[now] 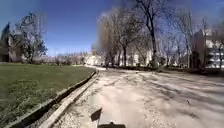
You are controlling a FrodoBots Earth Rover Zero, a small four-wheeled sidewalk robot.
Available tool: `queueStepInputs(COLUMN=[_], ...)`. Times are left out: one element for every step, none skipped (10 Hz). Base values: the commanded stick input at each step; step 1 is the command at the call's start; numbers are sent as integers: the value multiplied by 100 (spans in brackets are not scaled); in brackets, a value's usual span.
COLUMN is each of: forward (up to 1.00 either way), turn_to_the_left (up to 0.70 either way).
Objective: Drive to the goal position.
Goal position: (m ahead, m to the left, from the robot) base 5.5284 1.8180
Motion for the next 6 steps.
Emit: queueStepInputs(forward=[93,94,95,96,96,96], turn_to_the_left=[0,0,0,0,0,0])
